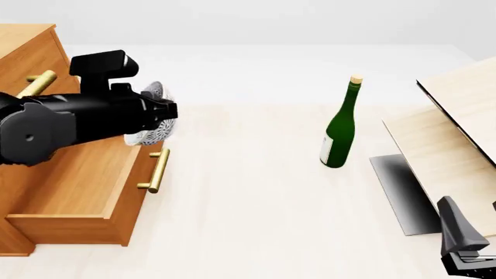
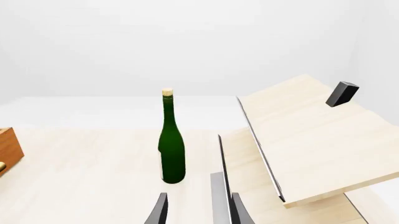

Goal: Put the bowl in the bottom drawer of the cabinet.

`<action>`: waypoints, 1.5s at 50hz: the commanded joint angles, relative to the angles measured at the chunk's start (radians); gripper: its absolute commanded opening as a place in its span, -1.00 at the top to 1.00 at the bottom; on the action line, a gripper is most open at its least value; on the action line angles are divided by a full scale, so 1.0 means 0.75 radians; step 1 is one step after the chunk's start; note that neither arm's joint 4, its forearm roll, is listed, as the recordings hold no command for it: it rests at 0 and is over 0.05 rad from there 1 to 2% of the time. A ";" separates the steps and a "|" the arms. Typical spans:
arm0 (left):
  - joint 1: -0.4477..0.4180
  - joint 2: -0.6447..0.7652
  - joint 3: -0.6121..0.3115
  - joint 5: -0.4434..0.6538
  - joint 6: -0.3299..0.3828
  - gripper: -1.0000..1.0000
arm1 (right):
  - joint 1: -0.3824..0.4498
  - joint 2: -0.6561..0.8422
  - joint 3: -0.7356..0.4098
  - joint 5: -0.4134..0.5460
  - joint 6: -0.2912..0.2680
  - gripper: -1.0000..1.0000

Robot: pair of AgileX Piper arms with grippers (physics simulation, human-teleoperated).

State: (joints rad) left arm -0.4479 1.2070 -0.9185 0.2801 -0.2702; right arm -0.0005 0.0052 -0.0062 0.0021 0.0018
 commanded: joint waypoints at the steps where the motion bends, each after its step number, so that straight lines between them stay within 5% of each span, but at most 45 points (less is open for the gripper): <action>1: 0.059 -0.081 0.047 -0.006 0.009 1.00 | 0.000 0.000 0.000 0.000 0.000 -1.00; 49: 0.338 -0.275 0.282 -0.036 -0.038 1.00 | 0.000 0.000 0.000 0.000 0.000 -1.00; 75: 0.346 -0.218 0.415 -0.156 -0.106 1.00 | 0.000 0.000 0.000 0.000 0.000 -1.00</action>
State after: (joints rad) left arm -0.1862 1.0247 -0.6371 0.2016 -0.3342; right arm -0.0005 0.0051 -0.0062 0.0020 0.0018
